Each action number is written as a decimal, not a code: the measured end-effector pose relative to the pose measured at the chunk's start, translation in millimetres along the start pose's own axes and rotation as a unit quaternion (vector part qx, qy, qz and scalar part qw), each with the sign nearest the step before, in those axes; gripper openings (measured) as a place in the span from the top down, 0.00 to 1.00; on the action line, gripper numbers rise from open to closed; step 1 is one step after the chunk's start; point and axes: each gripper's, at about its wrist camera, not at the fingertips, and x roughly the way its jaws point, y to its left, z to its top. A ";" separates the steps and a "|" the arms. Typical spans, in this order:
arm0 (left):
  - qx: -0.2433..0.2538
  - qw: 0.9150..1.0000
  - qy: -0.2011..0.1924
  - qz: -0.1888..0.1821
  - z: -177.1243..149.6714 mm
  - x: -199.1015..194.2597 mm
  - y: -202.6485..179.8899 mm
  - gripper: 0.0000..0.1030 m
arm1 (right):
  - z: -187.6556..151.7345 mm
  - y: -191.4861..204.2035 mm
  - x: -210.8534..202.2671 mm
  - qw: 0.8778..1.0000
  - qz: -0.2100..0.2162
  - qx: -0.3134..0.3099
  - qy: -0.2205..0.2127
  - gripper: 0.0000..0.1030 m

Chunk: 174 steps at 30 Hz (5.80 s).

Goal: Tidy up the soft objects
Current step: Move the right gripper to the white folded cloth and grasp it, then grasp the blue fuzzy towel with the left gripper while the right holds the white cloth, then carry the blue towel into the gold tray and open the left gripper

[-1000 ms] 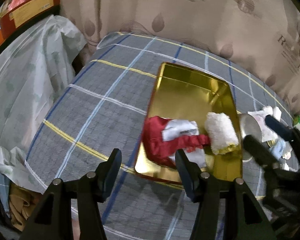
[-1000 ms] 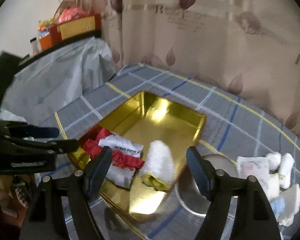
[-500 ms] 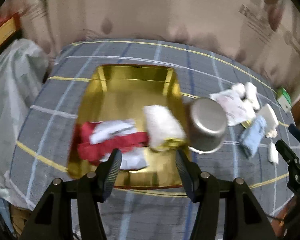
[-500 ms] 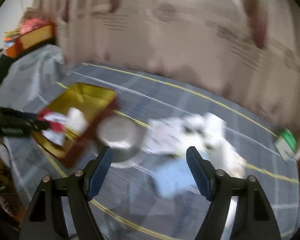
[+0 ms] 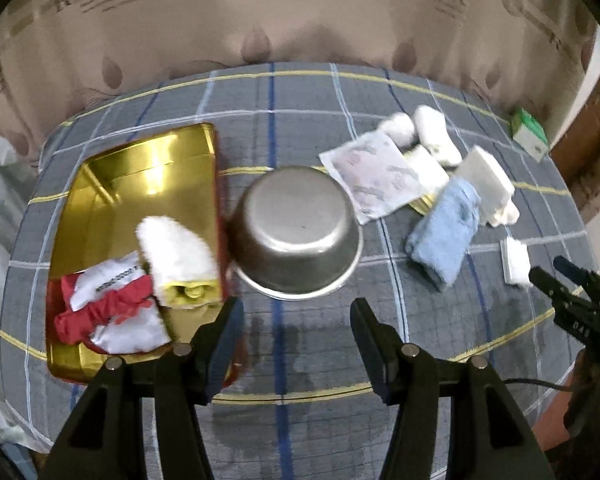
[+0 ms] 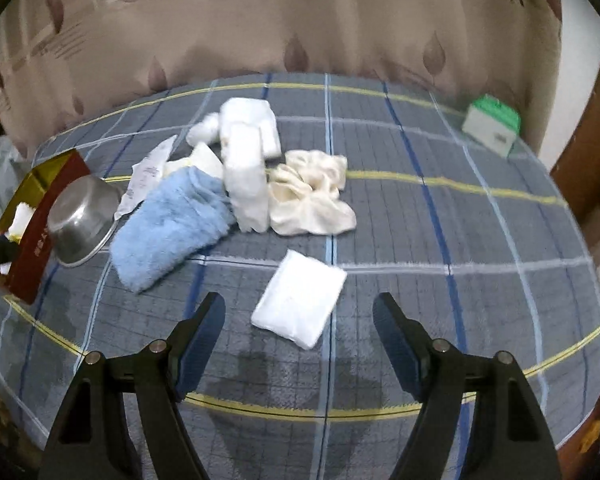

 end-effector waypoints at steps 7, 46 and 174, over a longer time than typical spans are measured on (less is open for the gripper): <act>0.016 1.000 0.019 -0.005 2.4 15.0 -19.9 0.45 | 0.1 -0.2 12.1 1.000 0.009 0.008 0.002 0.28; 0.087 0.988 0.053 -0.119 38.4 68.1 -101.7 0.44 | -13.9 0.5 45.5 1.000 0.020 0.008 -0.006 0.84; -0.115 0.991 0.005 0.074 42.3 52.3 179.9 0.70 | -11.3 11.8 53.6 0.999 -0.005 -0.030 -0.010 0.79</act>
